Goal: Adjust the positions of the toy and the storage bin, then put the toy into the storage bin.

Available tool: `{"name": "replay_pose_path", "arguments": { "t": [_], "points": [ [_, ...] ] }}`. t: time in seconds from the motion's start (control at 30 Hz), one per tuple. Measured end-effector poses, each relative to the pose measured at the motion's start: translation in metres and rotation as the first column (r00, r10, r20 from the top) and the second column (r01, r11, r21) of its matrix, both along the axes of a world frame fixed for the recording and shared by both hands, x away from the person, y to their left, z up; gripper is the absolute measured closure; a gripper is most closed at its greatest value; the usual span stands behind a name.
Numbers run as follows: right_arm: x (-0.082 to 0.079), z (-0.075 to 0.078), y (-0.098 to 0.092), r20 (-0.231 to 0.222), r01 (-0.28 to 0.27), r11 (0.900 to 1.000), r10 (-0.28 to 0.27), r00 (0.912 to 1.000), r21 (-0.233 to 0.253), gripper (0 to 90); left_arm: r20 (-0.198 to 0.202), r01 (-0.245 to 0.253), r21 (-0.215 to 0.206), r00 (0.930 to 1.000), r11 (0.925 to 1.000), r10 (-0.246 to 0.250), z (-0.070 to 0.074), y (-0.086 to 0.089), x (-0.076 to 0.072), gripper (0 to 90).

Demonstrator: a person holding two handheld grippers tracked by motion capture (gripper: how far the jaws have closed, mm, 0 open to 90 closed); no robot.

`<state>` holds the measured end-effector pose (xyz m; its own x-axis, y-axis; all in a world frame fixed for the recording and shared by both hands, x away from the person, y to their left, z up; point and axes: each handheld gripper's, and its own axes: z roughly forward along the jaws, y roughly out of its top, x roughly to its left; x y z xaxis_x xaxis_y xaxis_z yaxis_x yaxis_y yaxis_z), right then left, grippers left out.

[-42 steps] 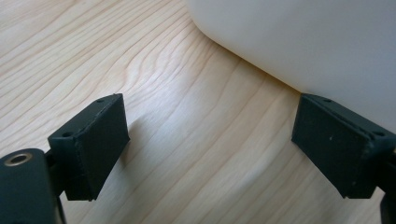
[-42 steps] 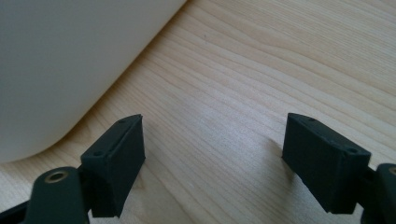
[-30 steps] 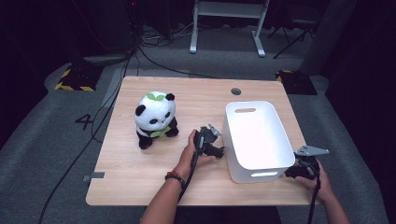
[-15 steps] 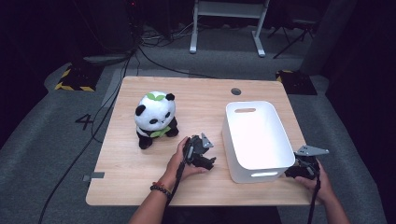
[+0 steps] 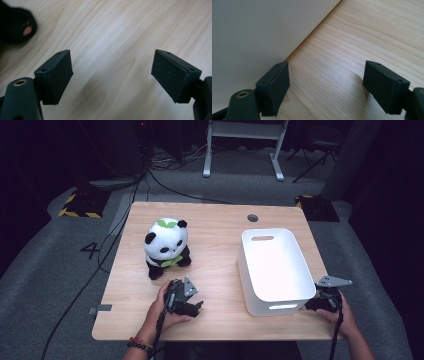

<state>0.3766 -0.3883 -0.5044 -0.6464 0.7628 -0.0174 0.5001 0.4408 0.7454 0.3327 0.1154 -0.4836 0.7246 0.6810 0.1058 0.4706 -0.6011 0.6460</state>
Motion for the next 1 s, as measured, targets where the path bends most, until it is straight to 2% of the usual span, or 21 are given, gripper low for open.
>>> {"name": "replay_pose_path", "arguments": {
  "t": [0.07,0.1,0.23,0.27,0.4,0.5,0.57,0.6,0.67,0.73,0.77,0.83,0.97,1.0],
  "points": [
    [0.000,0.000,0.000,0.000,0.000,1.000,0.000,1.0000,0.000,21.2,0.004,-0.020,-0.032,0.9998,0.9993,0.020,0.000,0.012,-0.008,17.2],
    [0.000,0.000,0.000,0.000,0.000,1.000,0.000,1.0000,0.000,21.2,-0.007,-0.020,-0.038,0.9998,0.9991,0.020,-0.003,0.020,-0.015,17.1],
    [0.000,0.000,0.001,-0.002,0.008,1.000,-0.008,1.0000,0.008,21.2,-0.020,-0.029,-0.018,0.9994,0.9994,0.029,-0.010,0.030,-0.023,16.9],
    [0.000,0.000,0.001,-0.002,0.008,1.000,-0.008,1.0000,0.008,21.2,-0.023,-0.038,0.006,0.9990,0.9993,0.038,-0.012,0.034,-0.024,17.0],
    [0.001,0.000,0.001,-0.001,0.010,1.000,-0.010,0.9999,0.006,21.2,-0.038,-0.064,-0.032,0.9973,0.9974,0.063,-0.015,0.046,-0.027,16.0],
    [0.001,0.000,0.000,0.000,0.006,1.000,-0.006,1.0000,0.001,21.1,-0.067,-0.061,-0.099,0.9963,0.9932,0.054,-0.020,0.054,-0.026,15.8],
    [0.001,0.000,0.000,0.000,0.006,1.000,-0.006,1.0000,0.001,21.1,-0.071,-0.069,-0.119,0.9956,0.9905,0.061,-0.022,0.058,-0.025,14.2],
    [0.001,0.000,0.000,0.000,0.004,1.000,-0.004,1.0000,-0.001,21.1,-0.071,-0.055,-0.115,0.9964,0.9919,0.047,-0.021,0.061,-0.025,14.3],
    [0.001,0.000,0.000,-0.002,0.005,1.000,-0.005,1.0000,0.003,21.1,-0.073,-0.061,-0.123,0.9960,0.9905,0.052,-0.022,0.062,-0.024,14.1],
    [0.001,0.000,0.000,-0.002,0.004,1.000,-0.004,1.0000,0.003,21.1,-0.062,-0.063,-0.110,0.9965,0.9919,0.056,-0.021,0.065,-0.023,14.2],
    [0.001,0.000,0.000,-0.002,0.004,1.000,-0.004,1.0000,0.003,21.1,-0.070,-0.063,-0.105,0.9959,0.9925,0.056,-0.021,0.066,-0.022,14.2],
    [0.001,0.000,0.000,-0.002,0.006,1.000,-0.006,1.0000,0.003,21.1,-0.076,-0.101,-0.098,0.9927,0.9901,0.094,-0.020,0.069,-0.019,14.3],
    [0.001,0.000,0.000,0.000,0.006,1.000,-0.006,1.0000,0.000,21.0,-0.075,-0.119,-0.089,0.9908,0.9889,0.112,-0.018,0.076,-0.013,15.8],
    [0.001,0.000,0.000,0.001,0.006,1.000,-0.006,1.0000,0.000,21.1,-0.088,-0.125,-0.093,0.9892,0.9878,0.117,-0.018,0.077,-0.013,16.7]
  ]
}}
